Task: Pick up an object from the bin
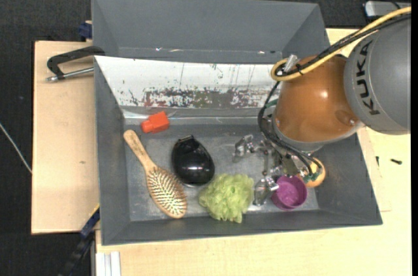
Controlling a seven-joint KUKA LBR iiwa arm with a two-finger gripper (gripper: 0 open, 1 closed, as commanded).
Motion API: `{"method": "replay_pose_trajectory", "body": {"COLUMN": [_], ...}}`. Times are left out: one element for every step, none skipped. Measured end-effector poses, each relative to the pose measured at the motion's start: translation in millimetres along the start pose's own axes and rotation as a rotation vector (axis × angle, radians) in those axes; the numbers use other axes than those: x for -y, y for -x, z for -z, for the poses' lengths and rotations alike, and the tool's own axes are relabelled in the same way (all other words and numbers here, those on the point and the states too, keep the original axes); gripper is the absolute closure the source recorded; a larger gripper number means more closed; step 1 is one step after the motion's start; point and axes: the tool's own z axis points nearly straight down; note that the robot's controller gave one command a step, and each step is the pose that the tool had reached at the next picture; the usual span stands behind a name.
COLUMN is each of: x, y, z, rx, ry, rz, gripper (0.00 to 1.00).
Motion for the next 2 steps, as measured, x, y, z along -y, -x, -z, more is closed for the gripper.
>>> {"method": "replay_pose_trajectory", "body": {"x": [-6,-23], "y": [1.7,9.7], "z": [-29,-63], "rx": [0.001,0.001], "ry": [-0.001,-0.006], "rz": [0.327,0.306], "gripper": [0.0,1.0]}}
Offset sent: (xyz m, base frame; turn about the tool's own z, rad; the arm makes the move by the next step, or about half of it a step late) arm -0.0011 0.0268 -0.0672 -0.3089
